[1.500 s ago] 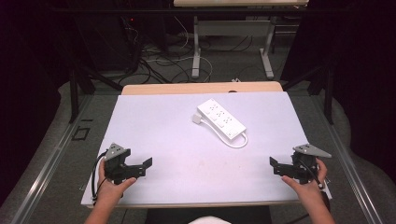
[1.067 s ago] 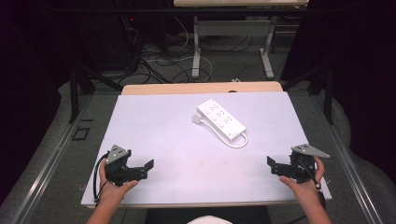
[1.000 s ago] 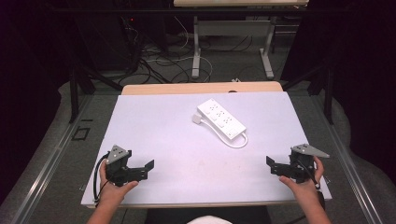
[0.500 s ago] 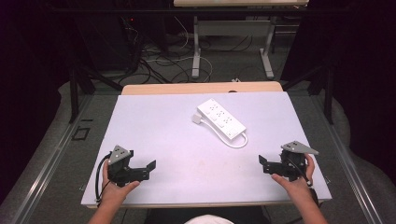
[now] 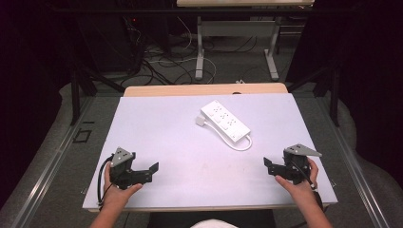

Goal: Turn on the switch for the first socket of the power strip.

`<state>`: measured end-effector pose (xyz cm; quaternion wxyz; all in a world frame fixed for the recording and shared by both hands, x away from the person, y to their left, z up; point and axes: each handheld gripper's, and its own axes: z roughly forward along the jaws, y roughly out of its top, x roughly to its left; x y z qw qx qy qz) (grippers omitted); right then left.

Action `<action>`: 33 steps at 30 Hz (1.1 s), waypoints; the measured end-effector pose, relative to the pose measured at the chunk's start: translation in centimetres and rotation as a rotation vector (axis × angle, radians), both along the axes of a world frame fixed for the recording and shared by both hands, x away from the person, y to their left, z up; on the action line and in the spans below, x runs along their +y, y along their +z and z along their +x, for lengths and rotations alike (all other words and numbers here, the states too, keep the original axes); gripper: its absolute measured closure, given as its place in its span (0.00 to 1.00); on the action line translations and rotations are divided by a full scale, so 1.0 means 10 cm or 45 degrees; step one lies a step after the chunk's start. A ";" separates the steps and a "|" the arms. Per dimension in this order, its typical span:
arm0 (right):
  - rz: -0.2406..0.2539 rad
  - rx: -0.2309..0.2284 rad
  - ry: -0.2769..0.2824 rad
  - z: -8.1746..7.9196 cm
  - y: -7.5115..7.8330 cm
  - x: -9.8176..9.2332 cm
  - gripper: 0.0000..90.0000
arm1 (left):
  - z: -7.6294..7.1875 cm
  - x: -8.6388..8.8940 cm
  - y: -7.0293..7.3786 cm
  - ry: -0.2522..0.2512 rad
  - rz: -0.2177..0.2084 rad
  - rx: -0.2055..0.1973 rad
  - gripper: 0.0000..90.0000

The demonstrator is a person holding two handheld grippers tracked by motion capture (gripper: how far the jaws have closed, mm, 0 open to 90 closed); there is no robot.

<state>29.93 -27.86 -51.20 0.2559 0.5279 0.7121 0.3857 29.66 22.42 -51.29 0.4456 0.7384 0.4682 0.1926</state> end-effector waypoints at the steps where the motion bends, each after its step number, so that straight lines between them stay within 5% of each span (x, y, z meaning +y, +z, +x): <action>1: 0.005 0.005 -0.006 0.00 0.00 0.00 0.22 | 0.00 -0.01 0.00 0.002 -0.010 0.004 0.00; 16: -0.017 0.030 -0.043 0.09 -0.04 0.02 0.49 | -0.01 0.01 -0.01 0.022 0.011 0.014 0.01; 33: -0.052 0.047 0.008 0.22 -0.06 0.14 0.55 | -0.01 0.03 -0.02 0.051 0.011 0.026 0.02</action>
